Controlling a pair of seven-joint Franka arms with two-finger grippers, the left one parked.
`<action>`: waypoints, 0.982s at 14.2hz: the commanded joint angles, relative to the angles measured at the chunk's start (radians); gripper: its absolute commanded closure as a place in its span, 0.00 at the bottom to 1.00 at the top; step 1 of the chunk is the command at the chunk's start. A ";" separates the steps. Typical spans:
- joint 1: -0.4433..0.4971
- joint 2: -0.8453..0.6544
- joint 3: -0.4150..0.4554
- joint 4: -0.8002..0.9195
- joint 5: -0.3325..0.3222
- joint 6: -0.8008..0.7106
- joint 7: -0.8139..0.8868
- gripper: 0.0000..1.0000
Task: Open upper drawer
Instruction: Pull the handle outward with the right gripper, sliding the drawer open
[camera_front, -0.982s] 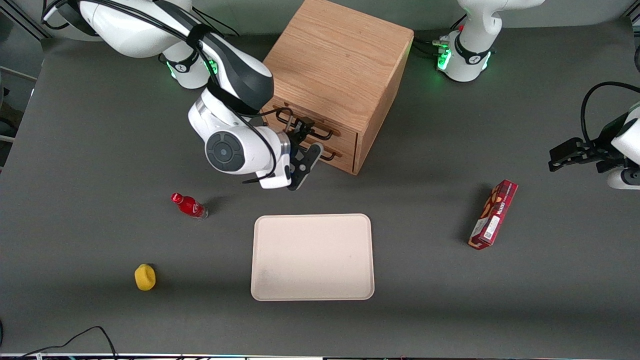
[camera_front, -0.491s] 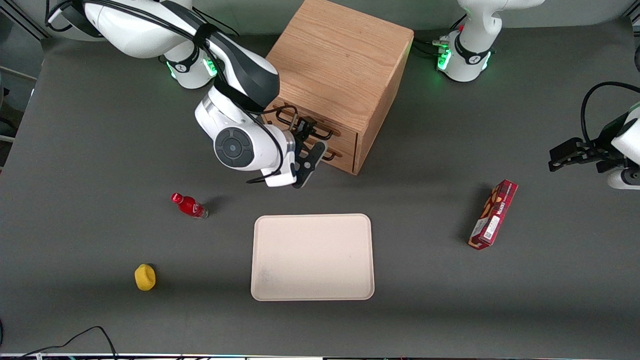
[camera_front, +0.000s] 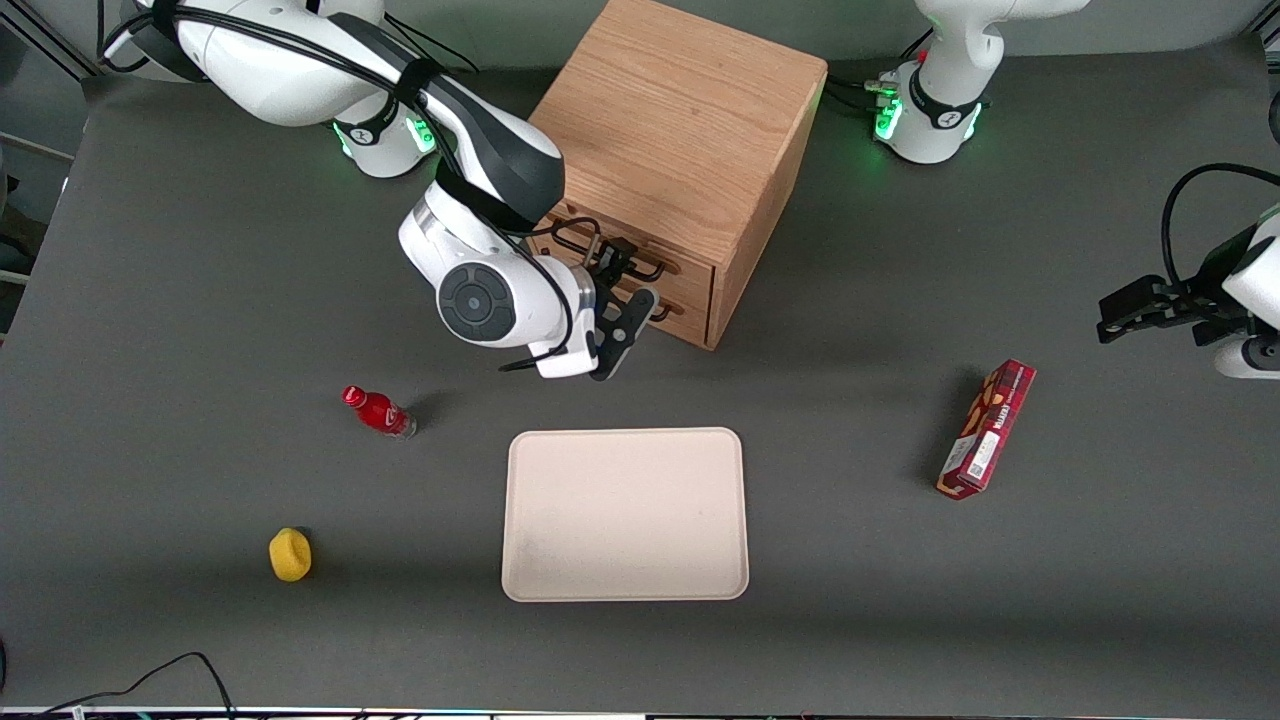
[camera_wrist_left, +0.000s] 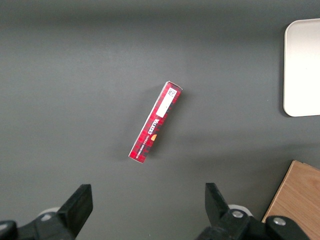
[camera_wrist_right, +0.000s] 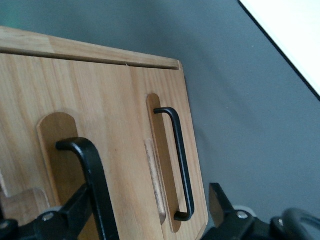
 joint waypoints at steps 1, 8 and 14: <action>-0.017 0.032 -0.023 0.007 -0.078 0.040 -0.047 0.00; -0.018 0.073 -0.089 0.142 -0.079 -0.052 -0.097 0.00; -0.017 0.113 -0.152 0.257 -0.079 -0.115 -0.166 0.00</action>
